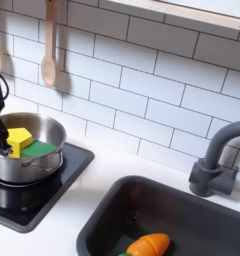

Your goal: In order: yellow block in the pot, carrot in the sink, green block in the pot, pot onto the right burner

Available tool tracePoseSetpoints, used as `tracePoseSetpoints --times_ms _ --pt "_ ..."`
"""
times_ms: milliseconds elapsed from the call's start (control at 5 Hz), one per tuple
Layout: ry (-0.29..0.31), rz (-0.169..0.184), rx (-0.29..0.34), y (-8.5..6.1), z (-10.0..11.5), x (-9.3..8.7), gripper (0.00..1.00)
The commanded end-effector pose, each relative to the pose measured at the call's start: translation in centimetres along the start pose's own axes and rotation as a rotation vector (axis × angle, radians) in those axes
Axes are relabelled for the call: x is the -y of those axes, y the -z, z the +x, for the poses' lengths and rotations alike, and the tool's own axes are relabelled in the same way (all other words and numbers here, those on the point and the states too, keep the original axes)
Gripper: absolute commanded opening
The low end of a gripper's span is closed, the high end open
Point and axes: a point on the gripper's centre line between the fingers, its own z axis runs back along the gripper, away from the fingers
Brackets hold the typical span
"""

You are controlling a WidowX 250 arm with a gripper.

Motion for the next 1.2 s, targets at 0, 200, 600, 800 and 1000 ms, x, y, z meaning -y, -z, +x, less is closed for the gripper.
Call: tracePoseSetpoints --times_ms 0,200,600,800,1000 --pt "-0.036 0.031 -0.010 0.5 -0.9 -1.6 0.00" --pt "-0.046 0.033 -0.034 1.4 -1.2 -2.1 0.00" --pt "-0.052 0.016 -0.088 3.7 -1.0 -2.9 0.00" --pt "-0.051 0.007 -0.108 4.4 -0.8 -3.0 0.00" --pt "-0.058 0.011 -0.107 4.7 -0.3 -3.4 0.00"
